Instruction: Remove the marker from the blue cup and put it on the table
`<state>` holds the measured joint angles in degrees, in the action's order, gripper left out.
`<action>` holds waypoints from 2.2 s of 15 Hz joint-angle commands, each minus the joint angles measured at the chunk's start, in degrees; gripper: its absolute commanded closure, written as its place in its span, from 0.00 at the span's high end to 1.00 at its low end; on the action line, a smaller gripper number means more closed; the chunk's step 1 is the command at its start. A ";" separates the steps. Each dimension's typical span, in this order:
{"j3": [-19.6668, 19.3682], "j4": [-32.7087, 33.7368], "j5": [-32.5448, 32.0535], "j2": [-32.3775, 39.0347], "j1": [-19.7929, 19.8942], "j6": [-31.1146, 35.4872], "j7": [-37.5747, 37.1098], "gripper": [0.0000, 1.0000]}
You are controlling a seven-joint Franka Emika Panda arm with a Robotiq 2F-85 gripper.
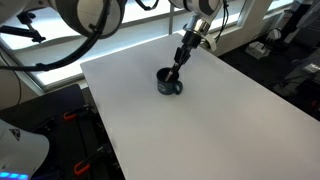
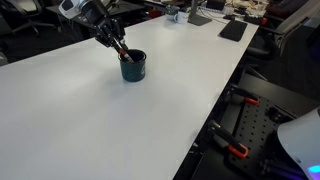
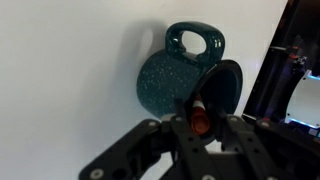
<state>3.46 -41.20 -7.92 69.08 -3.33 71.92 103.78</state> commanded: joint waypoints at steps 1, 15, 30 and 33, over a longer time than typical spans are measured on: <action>0.10 -3.54 0.82 -2.55 0.32 1.66 -2.91 0.06; 0.72 -7.44 1.58 -13.24 2.28 7.36 -10.42 0.06; 5.54 -23.21 2.36 -16.49 5.06 10.08 0.22 1.00; 5.39 -25.58 2.21 -17.41 5.96 11.41 0.16 1.00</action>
<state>8.44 -60.53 -6.35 55.84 1.26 80.48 103.24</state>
